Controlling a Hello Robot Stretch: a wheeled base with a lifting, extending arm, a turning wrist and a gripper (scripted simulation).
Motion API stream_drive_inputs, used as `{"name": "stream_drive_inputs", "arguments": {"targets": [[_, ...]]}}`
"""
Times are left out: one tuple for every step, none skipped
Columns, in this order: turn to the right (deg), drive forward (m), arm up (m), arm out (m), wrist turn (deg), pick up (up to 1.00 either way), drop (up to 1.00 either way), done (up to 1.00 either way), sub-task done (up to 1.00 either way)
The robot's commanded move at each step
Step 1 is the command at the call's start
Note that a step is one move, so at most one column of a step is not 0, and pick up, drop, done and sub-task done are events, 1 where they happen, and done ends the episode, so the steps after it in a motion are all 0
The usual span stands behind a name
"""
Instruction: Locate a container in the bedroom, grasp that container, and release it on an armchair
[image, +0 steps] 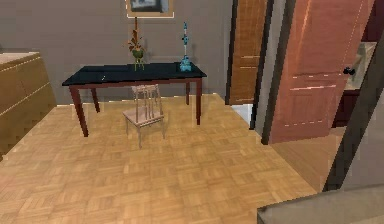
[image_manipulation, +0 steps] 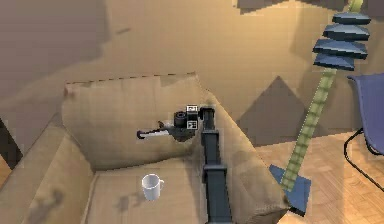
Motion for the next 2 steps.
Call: {"name": "stream_drive_inputs", "arguments": {"targets": [[0.0,0.00,0.00,-0.08,0.0,0.00,0.00,0.00,0.00],[0.0,0.00,0.00,0.00,0.0,0.00,0.00,1.00,0.00]]}}
